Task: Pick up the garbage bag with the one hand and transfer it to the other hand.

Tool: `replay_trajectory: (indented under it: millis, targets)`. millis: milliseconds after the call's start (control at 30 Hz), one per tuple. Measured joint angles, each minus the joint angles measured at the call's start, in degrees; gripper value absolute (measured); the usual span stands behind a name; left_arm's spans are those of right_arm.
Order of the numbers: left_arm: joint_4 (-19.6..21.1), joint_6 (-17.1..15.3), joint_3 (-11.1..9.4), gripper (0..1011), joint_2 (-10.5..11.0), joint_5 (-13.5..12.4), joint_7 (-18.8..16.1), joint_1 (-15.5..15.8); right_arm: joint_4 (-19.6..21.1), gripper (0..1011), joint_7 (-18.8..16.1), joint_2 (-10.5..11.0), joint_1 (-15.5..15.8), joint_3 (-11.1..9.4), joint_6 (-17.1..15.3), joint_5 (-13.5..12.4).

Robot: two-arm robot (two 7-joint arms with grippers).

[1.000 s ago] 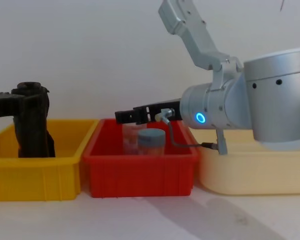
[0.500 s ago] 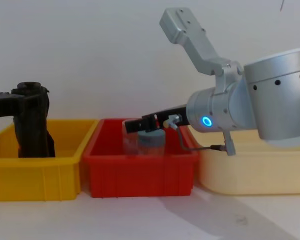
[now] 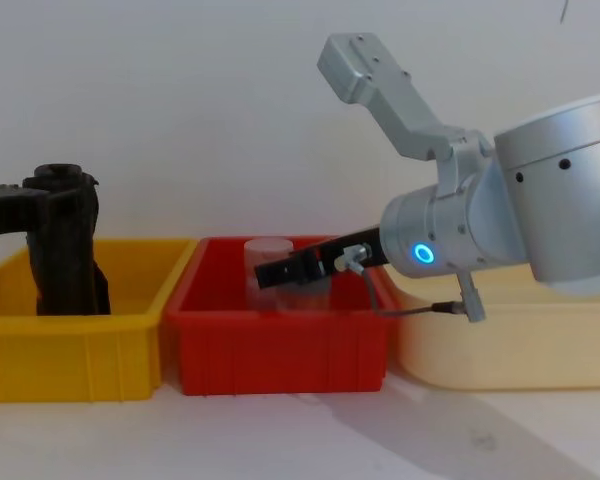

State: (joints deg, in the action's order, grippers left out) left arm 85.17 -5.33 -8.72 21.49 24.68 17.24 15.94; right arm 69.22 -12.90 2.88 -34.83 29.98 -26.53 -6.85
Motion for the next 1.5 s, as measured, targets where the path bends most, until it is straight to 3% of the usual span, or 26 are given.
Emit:
replay_trajectory:
  millis: [833, 1067, 1267, 1500]
  targets:
    - [0.00, 0.00, 0.00, 554, 0.00, 0.00, 0.00, 0.00, -6.11, 994, 1.15, -2.82, -1.84, -2.07, 1.91, 0.35]
    - [0.00, 0.00, 0.00, 553, 0.00, 0.00, 0.00, 0.00, -6.94, 851, 1.36, -3.19, -2.13, -2.29, 2.42, 0.49]
    - [0.00, 0.00, 0.00, 553, 0.00, 0.00, 0.00, 0.00, -7.43, 663, 1.45, -3.40, -2.30, -2.40, 2.71, 0.55]
    - [0.00, 0.00, 0.00, 554, 0.00, 0.00, 0.00, 0.00, -7.74, 663, 1.51, -3.51, -2.39, -2.47, 2.91, 0.60]
